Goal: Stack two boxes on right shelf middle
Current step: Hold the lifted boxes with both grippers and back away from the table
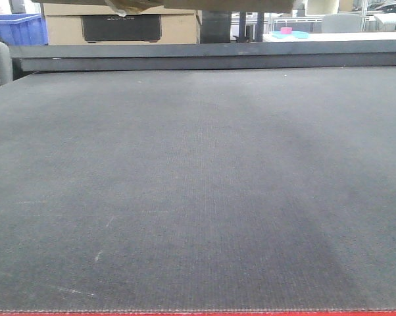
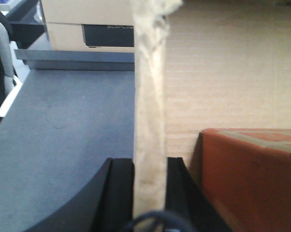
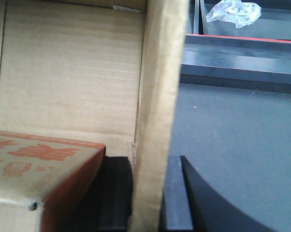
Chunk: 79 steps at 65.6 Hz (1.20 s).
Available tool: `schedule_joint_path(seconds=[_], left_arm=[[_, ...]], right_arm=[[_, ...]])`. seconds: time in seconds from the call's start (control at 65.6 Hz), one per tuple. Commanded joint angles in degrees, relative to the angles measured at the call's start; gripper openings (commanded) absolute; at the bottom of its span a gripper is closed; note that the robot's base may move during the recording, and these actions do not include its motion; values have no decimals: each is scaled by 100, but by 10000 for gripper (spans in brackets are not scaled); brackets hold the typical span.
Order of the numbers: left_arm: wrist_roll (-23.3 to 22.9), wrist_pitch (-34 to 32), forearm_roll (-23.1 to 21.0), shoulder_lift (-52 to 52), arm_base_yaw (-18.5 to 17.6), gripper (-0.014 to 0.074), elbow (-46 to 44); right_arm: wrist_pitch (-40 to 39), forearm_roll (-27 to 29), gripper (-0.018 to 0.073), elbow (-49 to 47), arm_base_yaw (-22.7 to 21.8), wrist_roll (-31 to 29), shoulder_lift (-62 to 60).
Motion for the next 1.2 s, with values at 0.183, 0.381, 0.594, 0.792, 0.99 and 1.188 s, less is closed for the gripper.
schedule_joint_path(seconds=[0.183,0.381,0.594,0.792,0.99,1.188], left_arm=[[-44,-31,-69,-143,10,-111,-96],[-44,-127,-59,-154,10,-111,-96],[-44,-7,-220,-219,10,-111,-376],[-44,507,-220,-256,10,-111,-386],[-44,445,-220,-265,10,-111,-386],[-44,445,-220,-265,10,-111,-386]], right_arm=[[159,-538,-153,-62,-76,133,-546],[230,-538,-153,-8,-76,133,-557],[303,-538,-153,53,-76,133,-534],[119,-538,-153,62,-76,133,-522],[17,-538,-153,62,-76,133,-512],[17,-538,-153,62,-76,133,-512]])
